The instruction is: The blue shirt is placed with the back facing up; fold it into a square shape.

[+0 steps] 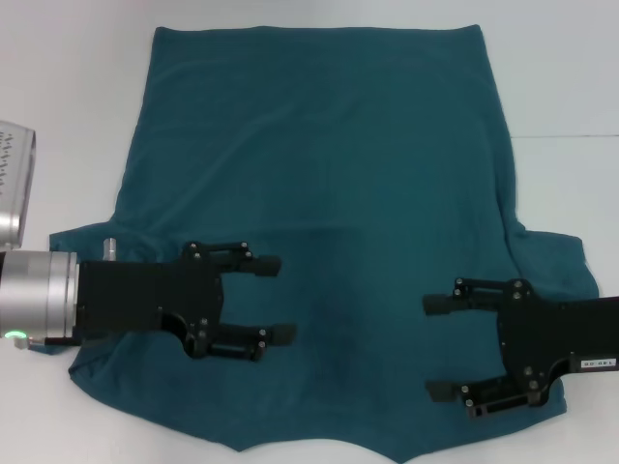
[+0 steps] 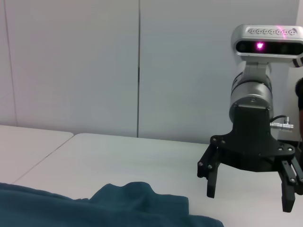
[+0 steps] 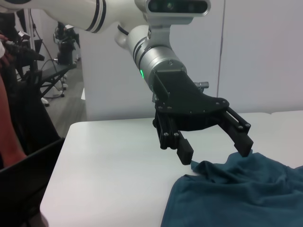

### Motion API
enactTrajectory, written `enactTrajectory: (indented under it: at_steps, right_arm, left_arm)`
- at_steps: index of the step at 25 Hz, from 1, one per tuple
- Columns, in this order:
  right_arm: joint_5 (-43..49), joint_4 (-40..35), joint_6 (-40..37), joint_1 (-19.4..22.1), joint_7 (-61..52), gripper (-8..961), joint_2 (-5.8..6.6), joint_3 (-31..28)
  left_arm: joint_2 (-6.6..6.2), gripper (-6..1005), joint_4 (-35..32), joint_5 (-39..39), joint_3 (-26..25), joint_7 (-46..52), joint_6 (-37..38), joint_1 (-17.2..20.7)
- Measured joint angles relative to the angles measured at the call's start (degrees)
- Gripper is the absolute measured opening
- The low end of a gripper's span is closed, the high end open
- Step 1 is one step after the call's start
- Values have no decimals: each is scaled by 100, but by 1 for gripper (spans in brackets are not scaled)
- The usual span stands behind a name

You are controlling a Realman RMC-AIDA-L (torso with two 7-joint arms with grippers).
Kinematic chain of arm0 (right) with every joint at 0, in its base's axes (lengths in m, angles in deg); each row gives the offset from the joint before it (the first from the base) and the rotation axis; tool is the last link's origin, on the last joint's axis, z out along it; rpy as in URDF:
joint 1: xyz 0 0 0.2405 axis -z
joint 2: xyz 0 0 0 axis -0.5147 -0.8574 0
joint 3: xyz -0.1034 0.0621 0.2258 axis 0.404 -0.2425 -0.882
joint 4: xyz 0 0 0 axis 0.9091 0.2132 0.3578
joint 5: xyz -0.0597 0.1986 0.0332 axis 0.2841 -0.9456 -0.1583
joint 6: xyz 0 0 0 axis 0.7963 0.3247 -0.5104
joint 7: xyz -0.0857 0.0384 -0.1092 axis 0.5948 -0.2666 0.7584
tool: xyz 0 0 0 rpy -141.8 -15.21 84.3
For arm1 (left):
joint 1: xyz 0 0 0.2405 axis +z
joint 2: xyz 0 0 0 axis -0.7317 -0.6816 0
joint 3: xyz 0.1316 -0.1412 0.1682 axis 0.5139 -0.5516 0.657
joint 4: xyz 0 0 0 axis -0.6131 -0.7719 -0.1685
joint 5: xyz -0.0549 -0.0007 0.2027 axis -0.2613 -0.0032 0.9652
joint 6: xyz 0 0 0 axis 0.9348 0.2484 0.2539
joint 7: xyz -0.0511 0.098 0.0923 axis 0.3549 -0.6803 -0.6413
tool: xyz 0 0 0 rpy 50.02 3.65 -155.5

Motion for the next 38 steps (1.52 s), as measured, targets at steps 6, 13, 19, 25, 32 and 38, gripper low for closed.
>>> enactTrajectory:
  at_steps: [6, 13, 19, 25, 32, 38]
  right_arm:
    - [-25, -5, -12, 4, -57, 937, 6, -11]
    - [-29, -5, 13, 3, -213, 938, 12, -91]
    - [-38, -5, 91, -17, -349, 935, -13, -450]
    - [-367, -43, 681, -2, -477, 930, -155, -1008]
    - [-1296, 276, 2525, -126, -991, 928, -177, -811]
    - [-1397, 262, 3781, -310, -1465, 926, -184, -61]
  left_arm:
    - [5, 827, 0, -3, -1, 3, -37, 0]
    - [7, 823, -24, -29, -1, 203, -47, 0]
    - [38, 817, -45, -103, -246, 310, -283, 21]
    - [239, 815, -261, -231, -904, 523, -1033, 83]
    - [448, 814, -1020, 336, 36, 1935, -3024, 142]
    - [555, 812, -1202, 524, 494, 2867, -4161, 144]
